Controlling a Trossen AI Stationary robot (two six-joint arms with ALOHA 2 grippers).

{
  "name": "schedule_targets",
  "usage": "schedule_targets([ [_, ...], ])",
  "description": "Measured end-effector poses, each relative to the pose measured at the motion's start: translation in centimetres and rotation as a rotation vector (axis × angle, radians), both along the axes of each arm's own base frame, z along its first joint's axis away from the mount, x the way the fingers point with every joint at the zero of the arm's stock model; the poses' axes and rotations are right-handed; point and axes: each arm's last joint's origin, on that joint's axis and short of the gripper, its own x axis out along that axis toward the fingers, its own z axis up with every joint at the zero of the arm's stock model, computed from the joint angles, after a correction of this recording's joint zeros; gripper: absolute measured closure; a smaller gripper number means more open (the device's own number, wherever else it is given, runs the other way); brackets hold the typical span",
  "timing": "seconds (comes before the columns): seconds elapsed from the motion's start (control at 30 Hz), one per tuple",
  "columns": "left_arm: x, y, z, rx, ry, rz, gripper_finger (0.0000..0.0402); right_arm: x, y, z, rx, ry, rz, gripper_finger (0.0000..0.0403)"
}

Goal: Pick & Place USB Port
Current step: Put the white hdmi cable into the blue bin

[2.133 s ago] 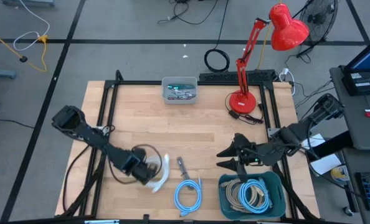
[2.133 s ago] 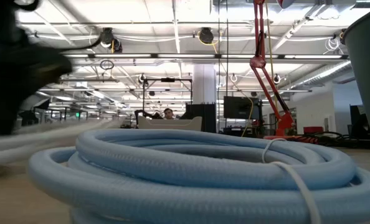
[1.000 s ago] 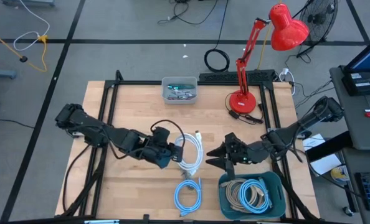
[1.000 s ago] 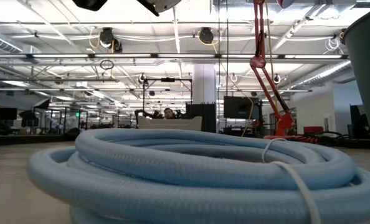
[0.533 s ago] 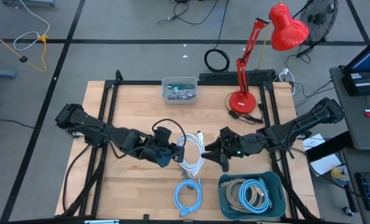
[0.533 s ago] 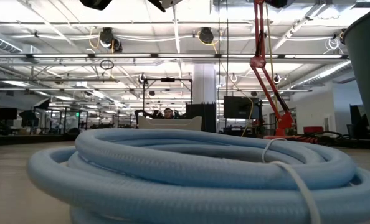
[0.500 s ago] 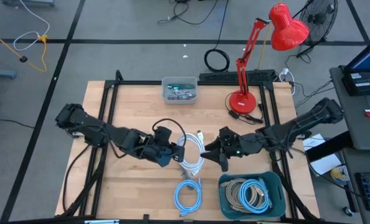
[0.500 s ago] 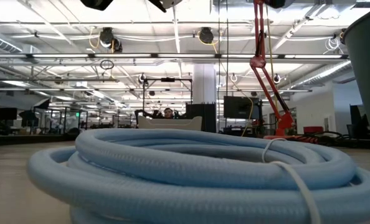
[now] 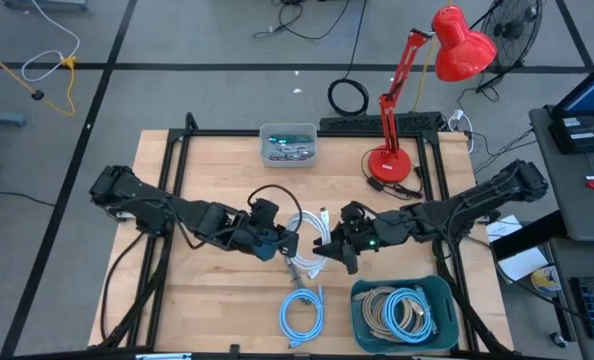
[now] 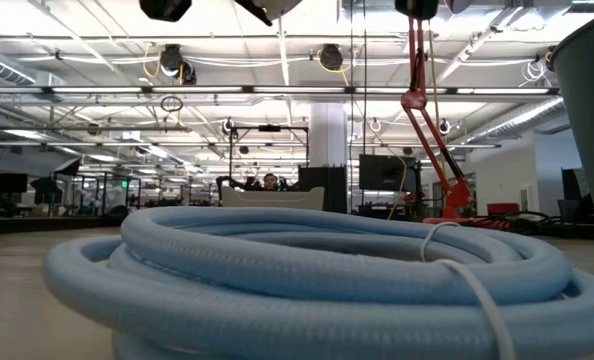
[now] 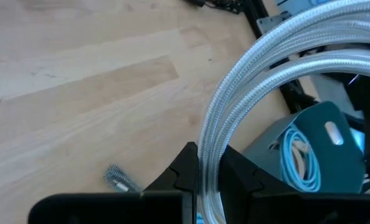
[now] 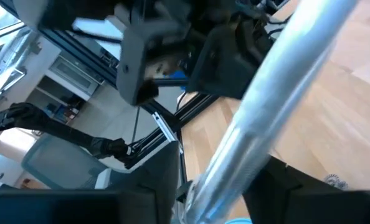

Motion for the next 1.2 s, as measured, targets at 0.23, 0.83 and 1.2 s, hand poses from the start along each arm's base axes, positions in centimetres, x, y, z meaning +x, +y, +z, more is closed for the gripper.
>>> schedule_targets([
  [0.23, -0.1, -0.1, 0.0, 0.014, 0.002, -0.012, 0.0368, -0.1, -0.1, 0.1, 0.006, -0.003, 0.005, 0.033],
  [0.83, -9.0, 3.5, 7.5, 0.265, -0.044, -0.096, 0.0247, -3.2, 2.2, 2.7, 0.244, -0.051, 0.16, 0.0368],
  [1.2, -11.3, 3.8, 8.4, 0.315, -0.025, -0.126, 0.0298, -9.9, 8.9, 2.1, 0.414, 0.12, 0.107, 0.0368],
])
